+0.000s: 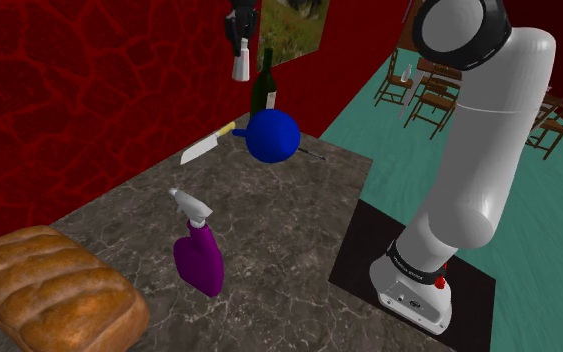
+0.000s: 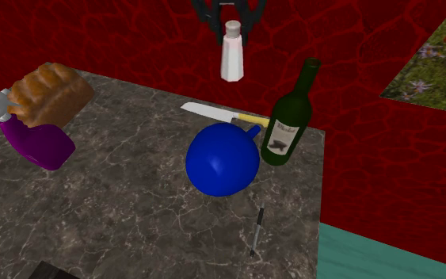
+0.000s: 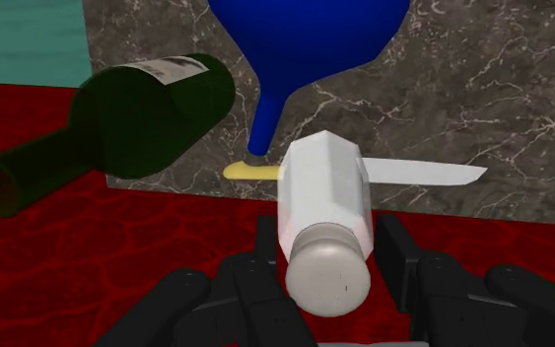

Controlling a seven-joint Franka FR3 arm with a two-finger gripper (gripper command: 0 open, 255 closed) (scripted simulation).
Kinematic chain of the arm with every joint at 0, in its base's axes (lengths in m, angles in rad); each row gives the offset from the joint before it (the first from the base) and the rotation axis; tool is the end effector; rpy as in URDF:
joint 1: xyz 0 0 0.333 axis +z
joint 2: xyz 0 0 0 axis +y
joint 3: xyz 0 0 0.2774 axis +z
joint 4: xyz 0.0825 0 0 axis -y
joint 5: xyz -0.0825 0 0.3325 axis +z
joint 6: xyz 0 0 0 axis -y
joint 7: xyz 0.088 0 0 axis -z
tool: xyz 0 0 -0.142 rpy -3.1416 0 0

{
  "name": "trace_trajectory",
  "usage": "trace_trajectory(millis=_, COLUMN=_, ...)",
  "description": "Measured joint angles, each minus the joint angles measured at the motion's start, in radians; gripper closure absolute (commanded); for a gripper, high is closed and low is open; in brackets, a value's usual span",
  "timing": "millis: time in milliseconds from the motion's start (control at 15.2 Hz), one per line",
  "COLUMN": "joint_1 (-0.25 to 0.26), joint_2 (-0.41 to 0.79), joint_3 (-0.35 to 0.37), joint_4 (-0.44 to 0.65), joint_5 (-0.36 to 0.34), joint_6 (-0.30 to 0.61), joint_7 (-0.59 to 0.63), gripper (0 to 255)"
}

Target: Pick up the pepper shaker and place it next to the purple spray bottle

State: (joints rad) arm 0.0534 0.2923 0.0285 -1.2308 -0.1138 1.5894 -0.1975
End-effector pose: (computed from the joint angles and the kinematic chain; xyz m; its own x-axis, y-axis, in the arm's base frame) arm 0.5838 0.0295 0.5381 0.9604 0.2750 0.0443 0.2684 -0.9563 0.1162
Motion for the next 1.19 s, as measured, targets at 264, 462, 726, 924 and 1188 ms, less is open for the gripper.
trace_trajectory(millis=264, joint_1=0.004, joint_2=0.017, joint_3=0.001, joint_4=0.081, joint_5=-0.001, joint_6=-0.064, joint_7=-0.003, gripper=255)
trace_trajectory(millis=462, joint_1=0.004, joint_2=0.044, joint_3=0.0, joint_4=0.165, joint_5=-0.002, joint_6=-0.121, joint_7=-0.011, gripper=255)
trace_trajectory(millis=726, joint_1=0.013, joint_2=0.081, joint_3=0.001, joint_4=0.274, joint_5=-0.005, joint_6=-0.193, joint_7=-0.009, gripper=255)
trace_trajectory(millis=924, joint_1=0.038, joint_2=-0.046, joint_3=0.015, joint_4=0.088, joint_5=-0.006, joint_6=-0.14, joint_7=0.036, gripper=255)
trace_trajectory(millis=1188, joint_1=0.066, joint_2=-0.197, joint_3=0.036, joint_4=-0.118, joint_5=-0.004, joint_6=-0.09, joint_7=0.093, gripper=255)
